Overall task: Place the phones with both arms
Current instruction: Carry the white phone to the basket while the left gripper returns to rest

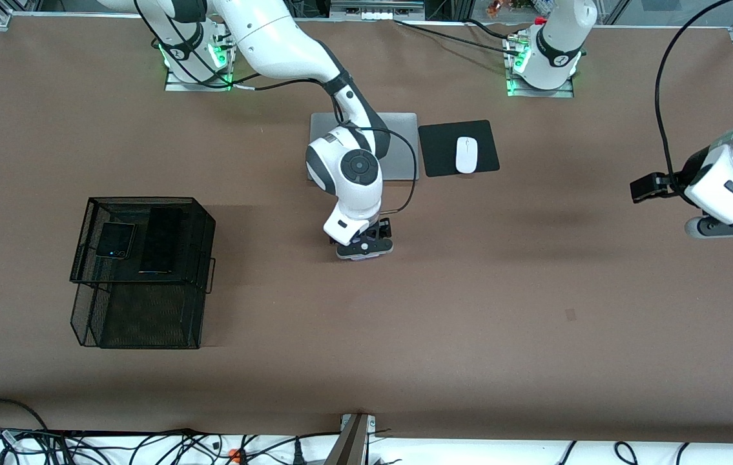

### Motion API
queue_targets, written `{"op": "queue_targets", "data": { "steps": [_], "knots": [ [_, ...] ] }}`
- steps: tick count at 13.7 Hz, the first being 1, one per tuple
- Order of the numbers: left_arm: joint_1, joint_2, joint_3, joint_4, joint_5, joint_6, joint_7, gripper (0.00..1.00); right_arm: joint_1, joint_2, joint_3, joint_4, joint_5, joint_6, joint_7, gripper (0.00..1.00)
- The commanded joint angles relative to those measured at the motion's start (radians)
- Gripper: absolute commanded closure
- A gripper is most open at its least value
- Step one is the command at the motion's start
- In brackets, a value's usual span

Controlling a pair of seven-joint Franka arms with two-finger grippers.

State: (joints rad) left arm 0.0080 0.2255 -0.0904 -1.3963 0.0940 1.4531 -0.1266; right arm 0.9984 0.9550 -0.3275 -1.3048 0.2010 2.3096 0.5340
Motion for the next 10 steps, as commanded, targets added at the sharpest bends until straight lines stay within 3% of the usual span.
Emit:
{"op": "queue_targets", "data": {
  "steps": [1, 9, 10],
  "knots": [
    [0.004, -0.077, 0.000, -0.039, -0.034, -0.042, 0.123, 0.00, 0.013, 0.010, -0.001, 0.002, -0.011, 0.033, -0.002, 0.00],
    [0.003, -0.103, 0.078, -0.059, -0.092, -0.045, 0.246, 0.00, 0.022, 0.045, -0.002, -0.001, -0.020, 0.076, -0.002, 0.01],
    [0.006, -0.101, 0.078, -0.056, -0.112, -0.051, 0.245, 0.00, 0.023, 0.045, -0.002, -0.002, -0.022, 0.076, -0.005, 0.24]
  ]
}}
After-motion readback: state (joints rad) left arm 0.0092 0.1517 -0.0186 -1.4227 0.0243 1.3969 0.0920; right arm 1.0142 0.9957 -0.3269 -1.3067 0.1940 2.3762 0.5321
